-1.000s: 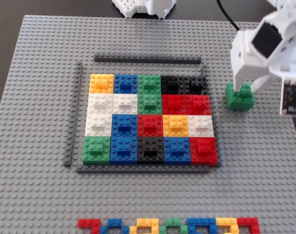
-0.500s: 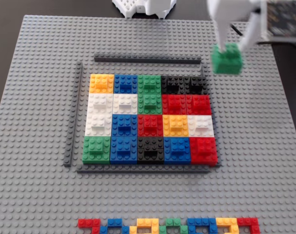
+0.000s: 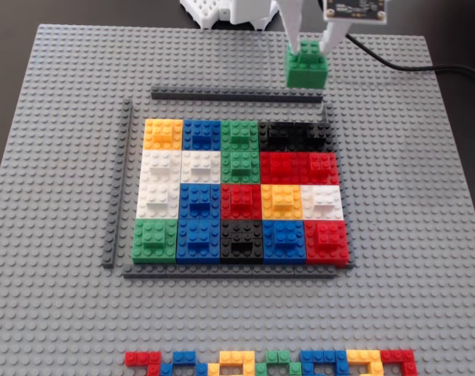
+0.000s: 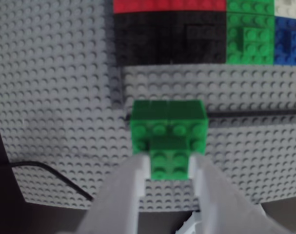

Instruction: Grab the cube and place it into the grid

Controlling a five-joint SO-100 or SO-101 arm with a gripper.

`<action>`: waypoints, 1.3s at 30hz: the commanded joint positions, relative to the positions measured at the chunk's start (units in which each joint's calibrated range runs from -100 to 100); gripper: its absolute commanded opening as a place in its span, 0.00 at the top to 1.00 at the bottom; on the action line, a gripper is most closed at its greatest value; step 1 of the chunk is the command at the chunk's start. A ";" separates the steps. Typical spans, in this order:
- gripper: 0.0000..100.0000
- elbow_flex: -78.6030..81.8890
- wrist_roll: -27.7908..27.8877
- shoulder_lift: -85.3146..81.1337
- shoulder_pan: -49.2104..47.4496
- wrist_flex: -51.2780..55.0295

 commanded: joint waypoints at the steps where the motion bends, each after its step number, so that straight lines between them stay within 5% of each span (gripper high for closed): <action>1: 0.96 3.04 0.10 -5.54 -0.61 -1.25; 39: 0.96 9.84 -0.88 6.58 -2.75 -9.11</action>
